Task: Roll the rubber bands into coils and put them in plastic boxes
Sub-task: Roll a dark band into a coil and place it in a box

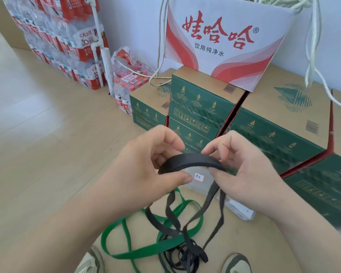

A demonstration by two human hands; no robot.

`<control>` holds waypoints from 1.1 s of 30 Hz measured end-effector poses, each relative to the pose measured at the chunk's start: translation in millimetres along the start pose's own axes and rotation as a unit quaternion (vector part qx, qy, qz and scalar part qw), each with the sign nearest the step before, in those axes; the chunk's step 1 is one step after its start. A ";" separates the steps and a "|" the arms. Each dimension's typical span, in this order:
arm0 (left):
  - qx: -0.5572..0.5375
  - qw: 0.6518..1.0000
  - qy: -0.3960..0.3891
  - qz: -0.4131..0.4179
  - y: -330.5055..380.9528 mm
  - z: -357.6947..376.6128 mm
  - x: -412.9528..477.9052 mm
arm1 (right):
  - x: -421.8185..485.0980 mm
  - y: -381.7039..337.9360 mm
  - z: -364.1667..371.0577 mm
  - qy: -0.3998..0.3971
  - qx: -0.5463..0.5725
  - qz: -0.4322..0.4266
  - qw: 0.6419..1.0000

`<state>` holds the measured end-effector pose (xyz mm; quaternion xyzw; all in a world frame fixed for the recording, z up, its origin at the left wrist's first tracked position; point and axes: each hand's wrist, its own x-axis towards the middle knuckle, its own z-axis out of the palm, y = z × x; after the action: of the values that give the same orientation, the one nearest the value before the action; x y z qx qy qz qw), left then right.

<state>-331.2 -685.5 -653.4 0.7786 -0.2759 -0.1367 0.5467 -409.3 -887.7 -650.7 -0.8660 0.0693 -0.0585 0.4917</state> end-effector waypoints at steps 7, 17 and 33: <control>0.049 0.996 0.017 0.071 4.4 1.6 -4.9 | -4.9 -4.2 14.4 -0.074 0.090 -0.015 0.993; 0.177 0.954 -0.212 -0.113 -39.2 11.2 4.4 | 1.1 -6.8 8.2 0.032 0.161 -0.032 0.986; 0.039 0.999 -0.021 0.016 -15.2 11.8 4.1 | -2.1 9.5 -5.7 0.105 0.059 -0.009 0.993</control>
<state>-329.7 -693.3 -671.4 0.7921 -0.3046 -0.1337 0.5118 -413.0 -896.9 -656.0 -0.8252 0.1089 -0.1573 0.5314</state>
